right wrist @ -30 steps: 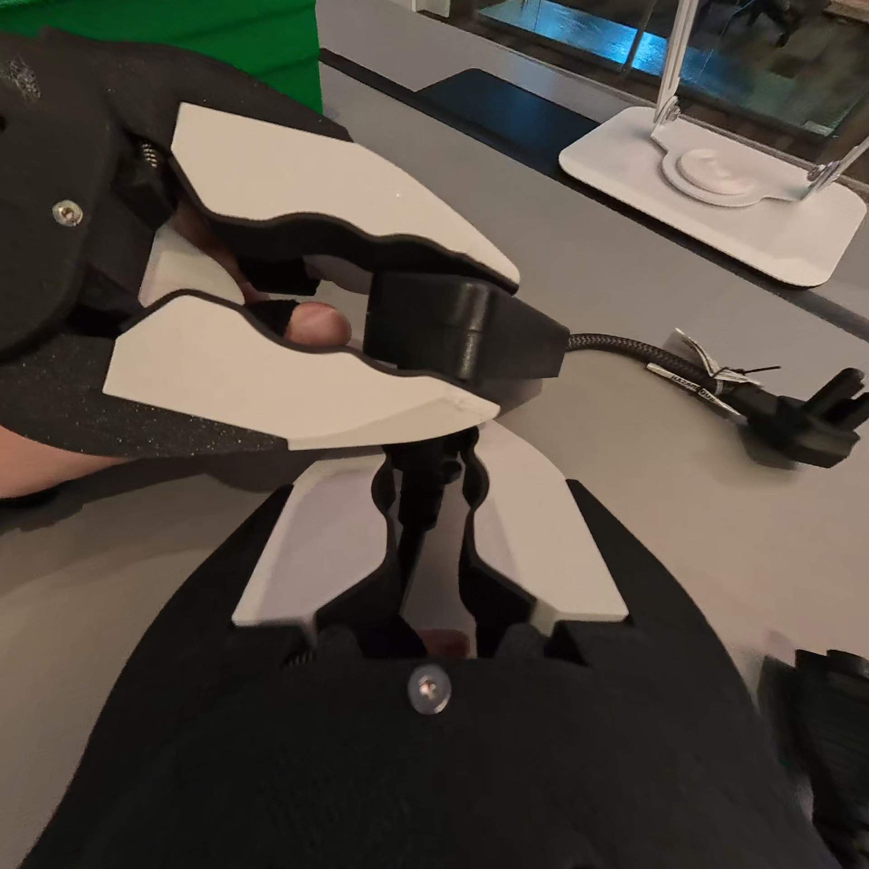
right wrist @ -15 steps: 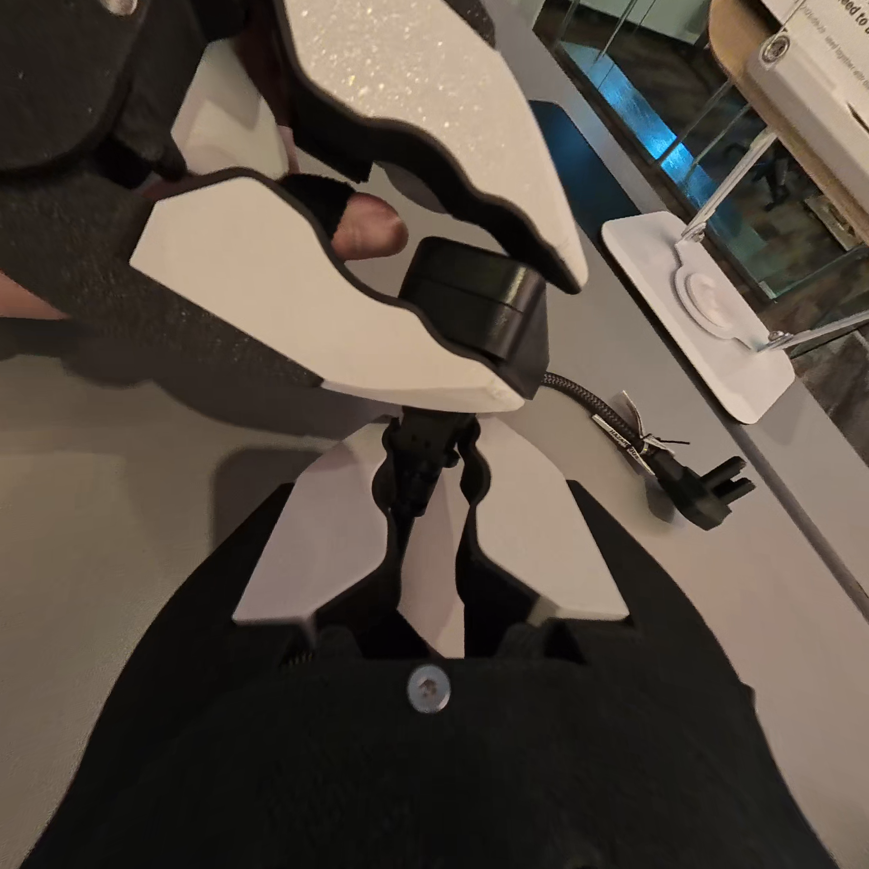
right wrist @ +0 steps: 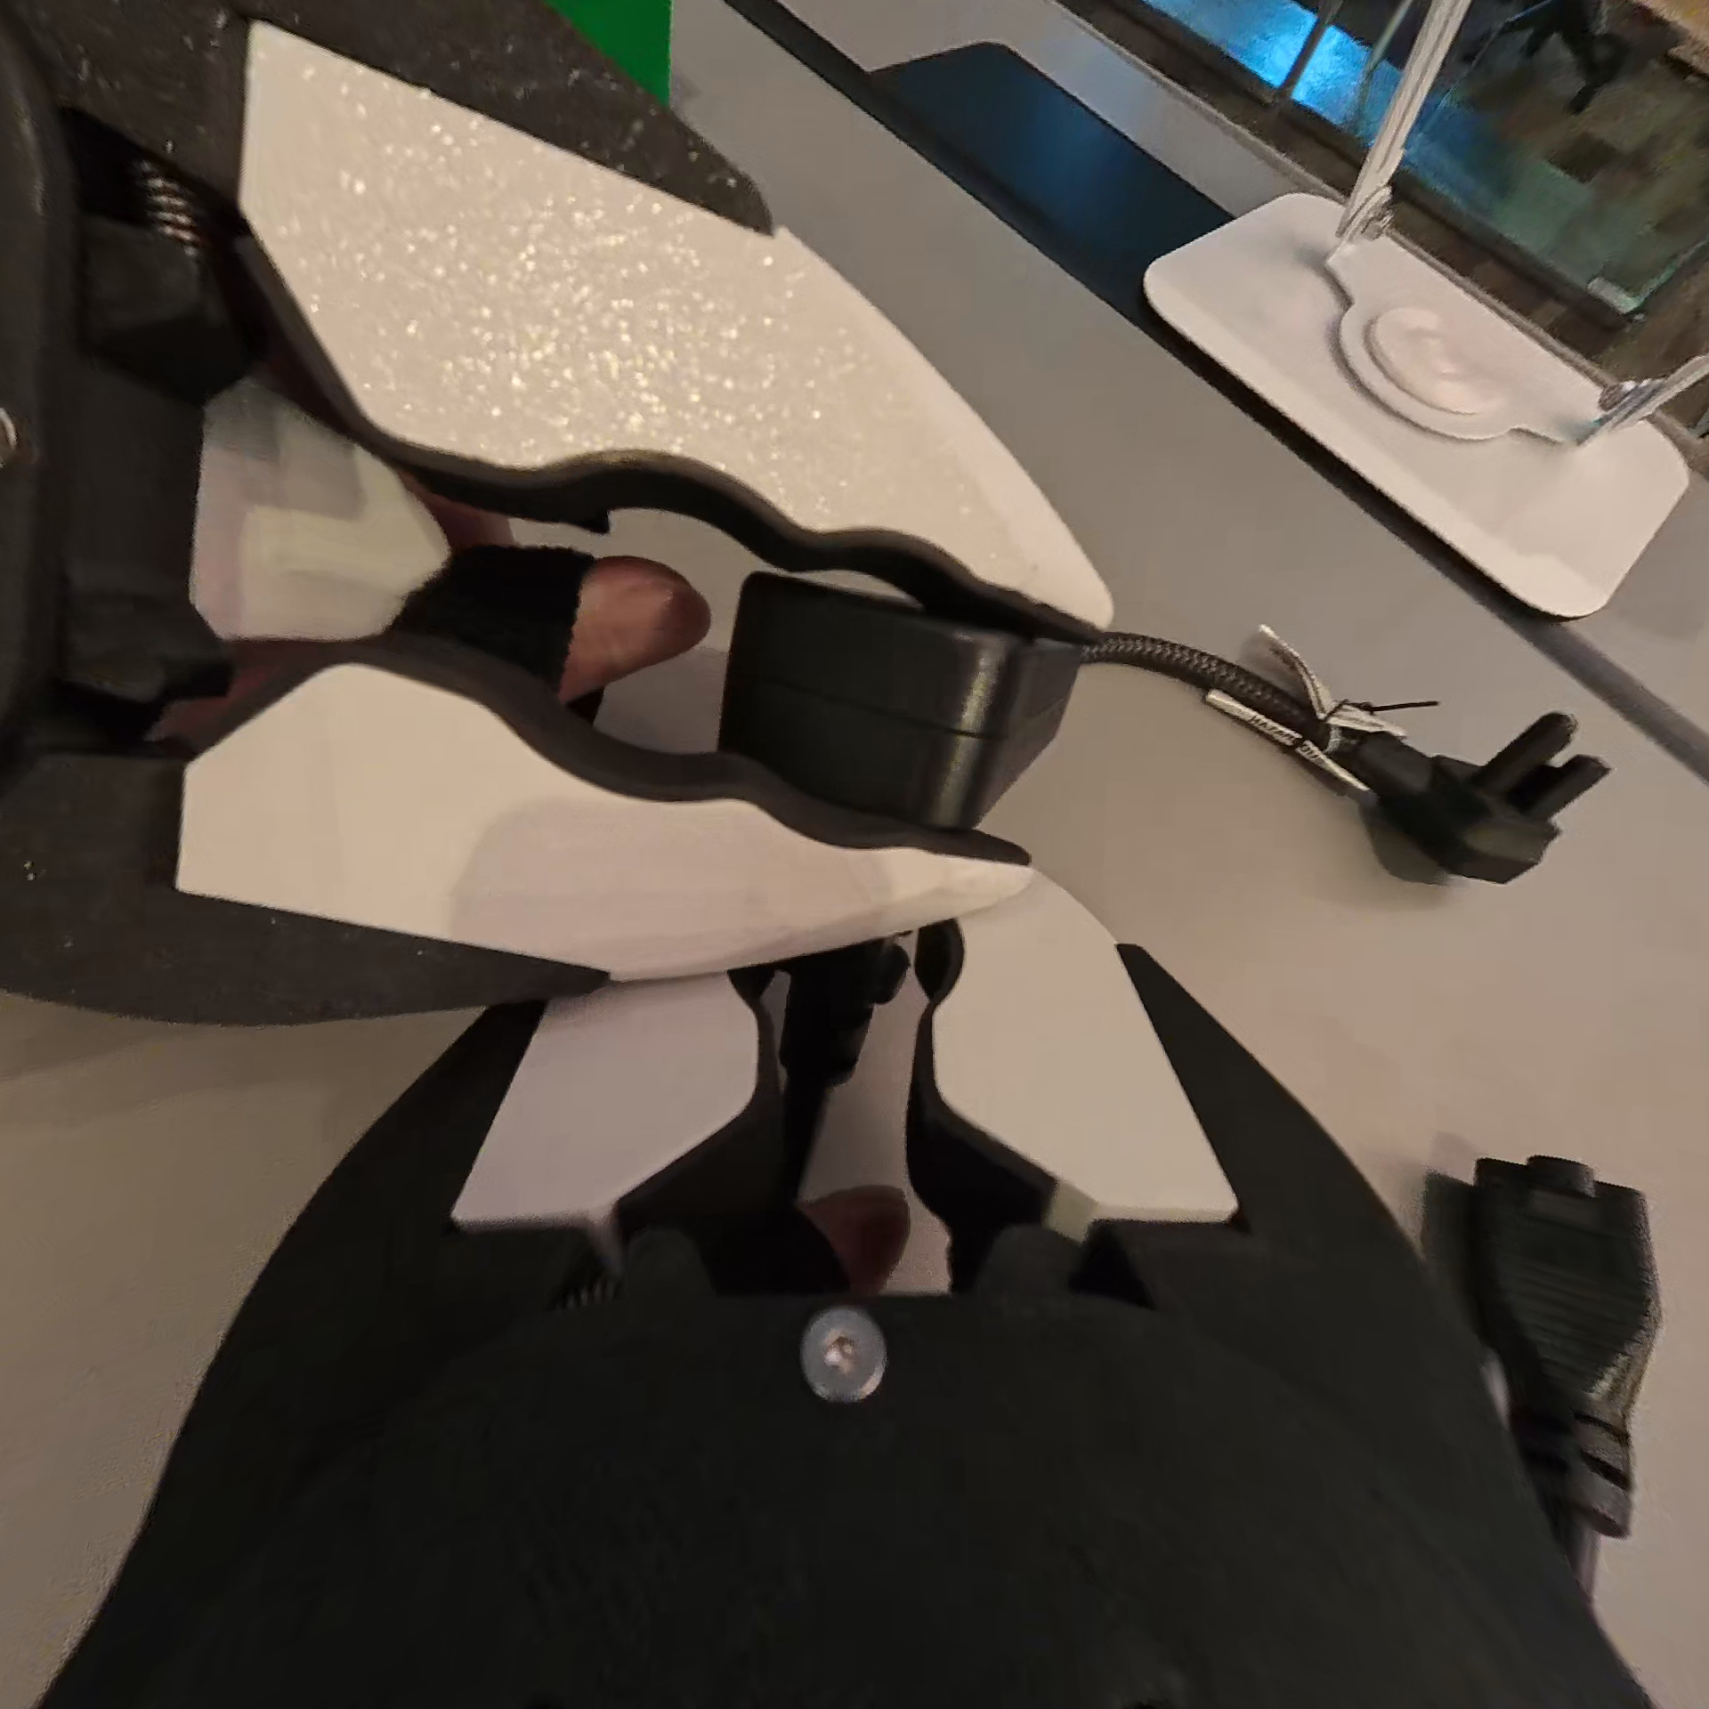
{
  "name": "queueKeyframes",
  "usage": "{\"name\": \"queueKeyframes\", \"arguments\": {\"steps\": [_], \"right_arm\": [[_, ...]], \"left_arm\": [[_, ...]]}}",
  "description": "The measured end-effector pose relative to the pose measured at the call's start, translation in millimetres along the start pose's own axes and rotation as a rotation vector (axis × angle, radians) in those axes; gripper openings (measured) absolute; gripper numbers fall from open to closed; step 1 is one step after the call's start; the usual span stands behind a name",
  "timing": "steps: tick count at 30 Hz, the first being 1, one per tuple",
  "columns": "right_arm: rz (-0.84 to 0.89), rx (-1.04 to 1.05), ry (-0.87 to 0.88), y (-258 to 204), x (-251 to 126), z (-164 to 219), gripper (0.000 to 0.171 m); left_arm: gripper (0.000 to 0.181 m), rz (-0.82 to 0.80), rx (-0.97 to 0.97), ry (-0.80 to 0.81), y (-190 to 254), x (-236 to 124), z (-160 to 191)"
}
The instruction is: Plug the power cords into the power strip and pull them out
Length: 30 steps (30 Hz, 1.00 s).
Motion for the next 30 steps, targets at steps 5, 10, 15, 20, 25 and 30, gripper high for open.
{"name": "queueKeyframes", "arguments": {"steps": [5, 10, 15, 20, 25, 30], "right_arm": [[-0.014, -0.031, -0.009, 3, 2, 4, 0.024], [-0.009, -0.142, -0.031, 3, 3, 7, 0.025], [0.008, -0.191, -0.024, 1, 3, 6, 0.026], [0.061, -0.261, -0.011, -1, 3, 5, 0.026], [0.118, -0.315, -0.003, -4, 5, 3, 0.026], [0.119, -0.272, 0.028, -5, 6, 0, 0.026]], "left_arm": [[0.029, -0.027, 0.005, -0.022, 3, 3, 0], [0.030, -0.023, 0.014, -0.011, 4, 2, 3], [0.031, 0.007, -0.006, -0.008, 2, 1, 5], [0.031, -0.027, 0.048, -0.014, 1, -3, 8], [0.031, -0.027, 0.047, -0.006, -3, -5, 12], [0.028, -0.054, -0.011, -0.003, -6, -4, 11]]}}
Point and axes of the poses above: each gripper's, where its closed fingertips meet, x out along the fingers, z out of its underside, y = z × x across the jaws, the point moved 4 cm from there along -x, back along the fingers, and after that the axes turned 14 degrees about -y, right-handed, at the moved point
